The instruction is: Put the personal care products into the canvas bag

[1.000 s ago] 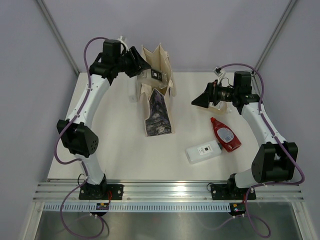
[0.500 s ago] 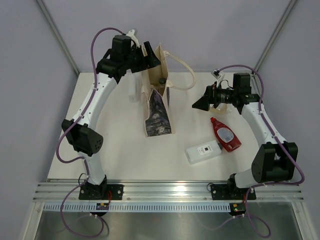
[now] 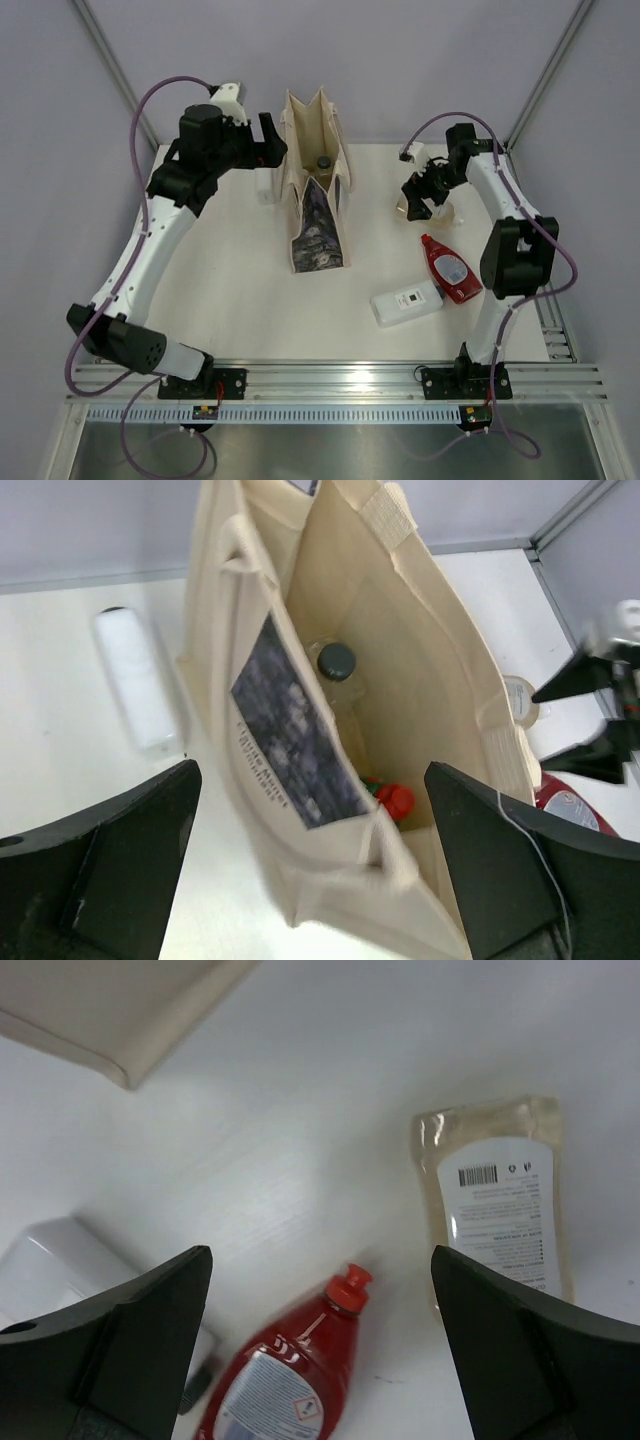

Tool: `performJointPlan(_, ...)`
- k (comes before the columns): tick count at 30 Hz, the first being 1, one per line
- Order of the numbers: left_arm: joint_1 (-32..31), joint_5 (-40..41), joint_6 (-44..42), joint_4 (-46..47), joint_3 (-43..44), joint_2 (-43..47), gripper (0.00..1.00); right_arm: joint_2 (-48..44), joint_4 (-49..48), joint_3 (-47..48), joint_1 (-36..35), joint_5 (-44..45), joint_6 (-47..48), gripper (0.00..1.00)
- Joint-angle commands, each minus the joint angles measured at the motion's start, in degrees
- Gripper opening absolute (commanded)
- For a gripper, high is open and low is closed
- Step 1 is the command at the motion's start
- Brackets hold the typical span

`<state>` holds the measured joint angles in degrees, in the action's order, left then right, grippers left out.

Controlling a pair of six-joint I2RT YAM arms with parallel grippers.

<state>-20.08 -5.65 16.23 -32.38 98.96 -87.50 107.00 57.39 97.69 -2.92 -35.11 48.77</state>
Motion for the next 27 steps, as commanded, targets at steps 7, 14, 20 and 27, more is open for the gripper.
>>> performJointPlan(7, 3.9, 9.6, 0.4, 10.1, -31.4, 25.9, 0.99, 18.5, 8.6, 17.5, 0.0, 19.5, 13.2, 0.99)
performJointPlan(14, 5.8, 12.6, 4.8, 10.4, -47.4, 36.5, 0.99, 24.0, 2.1, 16.8, -0.9, 26.8, 13.0, 0.99)
performJointPlan(20, 7.2, 12.4, 5.4, 10.7, -49.3, 36.9, 0.99, 27.1, 0.6, 16.7, -1.3, 27.6, 13.1, 0.99)
performJointPlan(27, 7.5, 8.8, 7.4, 12.6, -49.1, 34.3, 0.99, 30.1, 0.5, 18.4, -1.3, 26.1, 12.0, 0.99)
